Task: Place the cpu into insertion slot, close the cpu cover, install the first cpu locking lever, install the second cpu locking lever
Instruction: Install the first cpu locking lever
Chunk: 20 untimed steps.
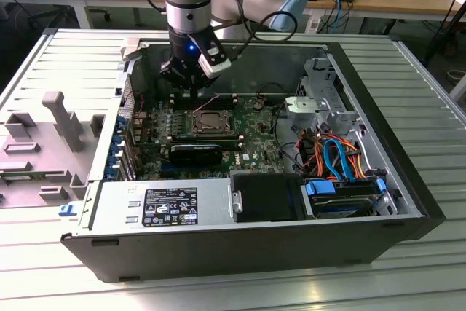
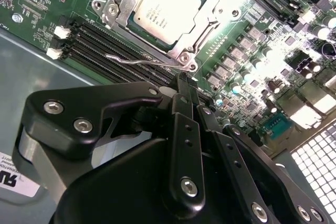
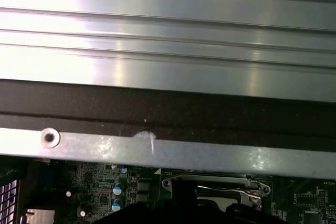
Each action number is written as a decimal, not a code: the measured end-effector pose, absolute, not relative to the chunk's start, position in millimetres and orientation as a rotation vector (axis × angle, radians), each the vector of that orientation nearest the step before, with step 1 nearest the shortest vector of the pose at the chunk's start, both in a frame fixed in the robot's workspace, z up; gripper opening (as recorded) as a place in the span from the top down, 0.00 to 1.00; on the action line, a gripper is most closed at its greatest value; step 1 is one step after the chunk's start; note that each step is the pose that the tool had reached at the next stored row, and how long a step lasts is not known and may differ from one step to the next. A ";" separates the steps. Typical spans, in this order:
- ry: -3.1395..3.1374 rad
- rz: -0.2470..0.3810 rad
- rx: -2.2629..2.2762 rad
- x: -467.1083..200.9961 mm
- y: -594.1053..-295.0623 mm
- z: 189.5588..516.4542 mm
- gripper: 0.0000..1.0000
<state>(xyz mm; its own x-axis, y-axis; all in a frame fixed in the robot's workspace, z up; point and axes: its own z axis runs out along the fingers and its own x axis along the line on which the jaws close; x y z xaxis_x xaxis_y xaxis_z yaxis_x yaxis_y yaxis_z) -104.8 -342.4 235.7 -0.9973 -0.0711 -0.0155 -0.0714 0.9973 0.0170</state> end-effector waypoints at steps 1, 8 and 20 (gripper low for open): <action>3.124 0.027 -0.111 -104.7 -342.4 234.0 0.89; 3.125 0.011 -0.114 -104.3 -338.2 226.2 0.89; 3.125 0.003 -0.118 -102.1 -333.6 212.0 0.89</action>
<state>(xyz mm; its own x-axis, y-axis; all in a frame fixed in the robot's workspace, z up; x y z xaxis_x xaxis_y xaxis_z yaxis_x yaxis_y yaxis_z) -102.1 -333.6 212.0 -0.9971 -0.0753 -0.0144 -0.0753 0.9972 0.0013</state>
